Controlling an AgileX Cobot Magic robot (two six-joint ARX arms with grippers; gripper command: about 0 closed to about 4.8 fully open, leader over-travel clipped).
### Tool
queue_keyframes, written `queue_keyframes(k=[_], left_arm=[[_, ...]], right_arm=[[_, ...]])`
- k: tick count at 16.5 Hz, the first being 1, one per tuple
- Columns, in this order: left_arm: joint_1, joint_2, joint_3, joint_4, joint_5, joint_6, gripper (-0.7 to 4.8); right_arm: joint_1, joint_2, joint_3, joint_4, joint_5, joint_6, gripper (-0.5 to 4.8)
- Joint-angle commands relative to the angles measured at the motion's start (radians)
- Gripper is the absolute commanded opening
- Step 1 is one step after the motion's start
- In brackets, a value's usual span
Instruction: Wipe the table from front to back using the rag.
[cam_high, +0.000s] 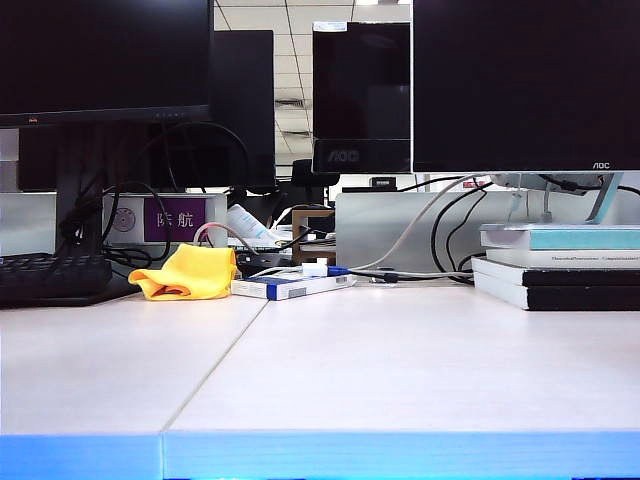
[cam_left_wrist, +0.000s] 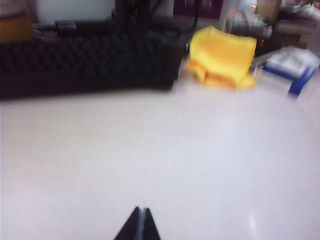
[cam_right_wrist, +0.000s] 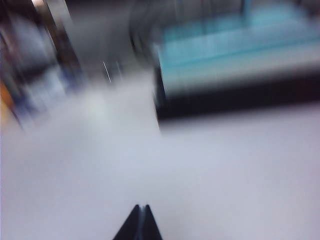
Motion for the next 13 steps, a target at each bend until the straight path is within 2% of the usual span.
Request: queue_keyframes(k=[1, 4, 6, 8, 13], left_arm=[[0.002, 0.039, 0.098, 0.041, -0.004, -0.012, -0.06], [0.001, 0.15, 0.198, 0.087, -0.003, -0.008, -0.06], [0.0, 0.277, 0.274, 0.116, -0.002, -0.008, -0.06], [-0.001, 0.427, 0.363, 0.135, 0.046, -0.008, -0.06], [-0.017, 0.916, 0.679, 0.176, 0.072, -0.006, -0.06]], right_arm=[[0.0, 0.01, 0.137, 0.039, 0.126, 0.036, -0.02], [0.0, 0.081, 0.27, 0.039, 0.147, 0.032, -0.02], [0.0, 0.176, 0.381, 0.039, 0.098, 0.03, -0.02], [0.0, 0.274, 0.484, 0.037, 0.043, 0.029, -0.02], [0.014, 0.646, 0.823, 0.032, -0.228, -0.043, -0.02]])
